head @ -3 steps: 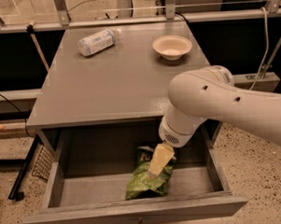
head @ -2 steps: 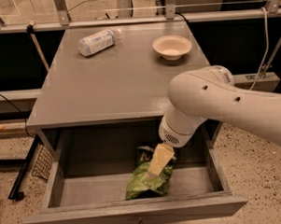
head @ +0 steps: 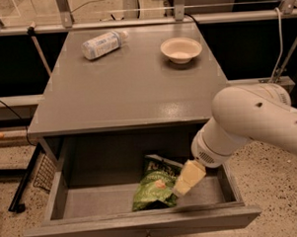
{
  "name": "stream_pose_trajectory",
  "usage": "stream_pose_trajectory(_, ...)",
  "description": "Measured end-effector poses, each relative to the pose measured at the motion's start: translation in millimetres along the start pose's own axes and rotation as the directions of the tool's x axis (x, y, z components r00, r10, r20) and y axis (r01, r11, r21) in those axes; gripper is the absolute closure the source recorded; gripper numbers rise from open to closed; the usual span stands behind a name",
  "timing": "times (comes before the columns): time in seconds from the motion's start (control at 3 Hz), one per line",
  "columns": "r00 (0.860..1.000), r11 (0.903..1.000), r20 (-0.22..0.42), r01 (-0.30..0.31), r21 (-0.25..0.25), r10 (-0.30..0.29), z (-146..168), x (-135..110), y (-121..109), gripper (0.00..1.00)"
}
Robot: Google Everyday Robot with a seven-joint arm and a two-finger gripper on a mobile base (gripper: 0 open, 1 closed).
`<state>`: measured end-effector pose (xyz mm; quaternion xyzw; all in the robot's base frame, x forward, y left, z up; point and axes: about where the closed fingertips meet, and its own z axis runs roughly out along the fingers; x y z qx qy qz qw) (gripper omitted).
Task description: Place green jalapeno chip bag into top drawer
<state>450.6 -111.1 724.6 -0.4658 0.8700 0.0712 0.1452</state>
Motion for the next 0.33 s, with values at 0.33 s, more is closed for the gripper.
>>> stream_pose_trajectory(0.33,1.0,1.0,0.0,-0.003,0.001,0.003,-0.9,0.7,0.0,0.0)
